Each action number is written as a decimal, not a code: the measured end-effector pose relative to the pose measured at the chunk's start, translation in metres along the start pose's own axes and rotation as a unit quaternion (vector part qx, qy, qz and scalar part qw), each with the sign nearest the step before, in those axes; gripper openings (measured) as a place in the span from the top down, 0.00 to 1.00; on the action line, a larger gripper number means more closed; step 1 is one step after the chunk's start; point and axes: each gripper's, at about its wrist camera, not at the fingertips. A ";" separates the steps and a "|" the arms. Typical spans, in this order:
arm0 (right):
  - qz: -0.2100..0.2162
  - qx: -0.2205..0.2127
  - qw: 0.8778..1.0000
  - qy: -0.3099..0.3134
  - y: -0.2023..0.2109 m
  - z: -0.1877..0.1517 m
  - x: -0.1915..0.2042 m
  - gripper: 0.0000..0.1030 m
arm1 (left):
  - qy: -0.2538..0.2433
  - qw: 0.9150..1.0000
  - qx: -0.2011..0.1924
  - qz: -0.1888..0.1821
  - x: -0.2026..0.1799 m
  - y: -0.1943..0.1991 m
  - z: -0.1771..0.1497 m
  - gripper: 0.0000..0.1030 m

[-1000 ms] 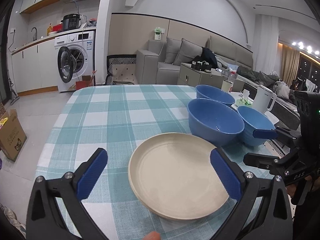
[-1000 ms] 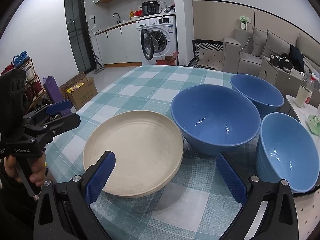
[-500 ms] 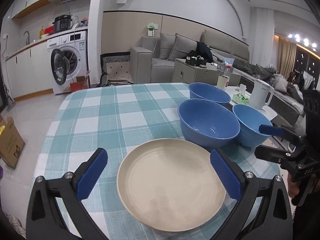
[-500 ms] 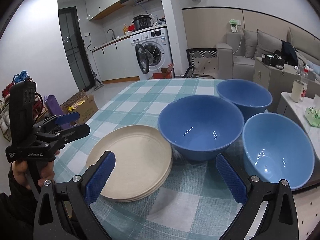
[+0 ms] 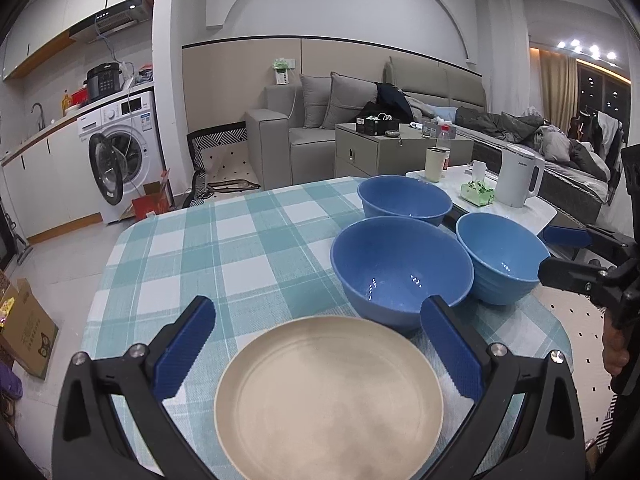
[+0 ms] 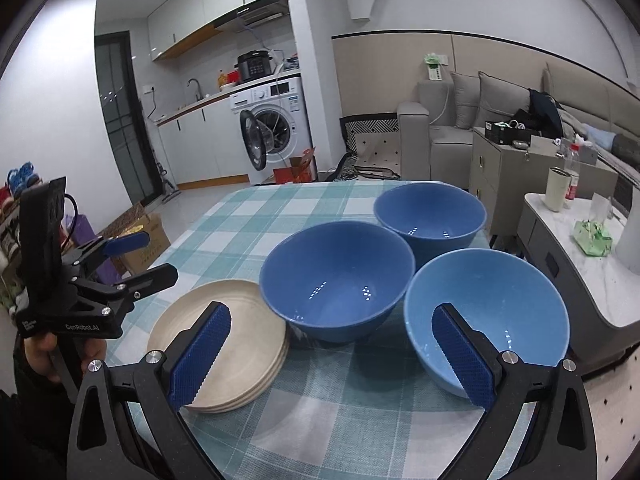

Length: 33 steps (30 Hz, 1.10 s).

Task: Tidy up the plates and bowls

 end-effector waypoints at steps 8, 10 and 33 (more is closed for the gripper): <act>-0.006 -0.013 1.000 -0.016 0.023 0.012 -0.023 0.00 | 0.017 1.000 -0.003 -0.024 -0.005 -0.006 0.022 0.00; -0.017 -0.014 1.000 -0.009 0.028 0.016 -0.024 0.00 | 0.020 0.999 -0.003 -0.028 -0.008 -0.007 0.027 0.00; -0.038 -0.025 0.999 -0.020 0.048 0.075 -0.087 0.00 | 0.019 0.999 0.007 -0.038 -0.036 -0.052 0.079 0.00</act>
Point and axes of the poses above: each gripper's, at about its wrist camera, not at the fingertips, and y roughly against the way its jaws point, x to its left, z to its top, and after that the axes turned 15 degrees about y, right-handed
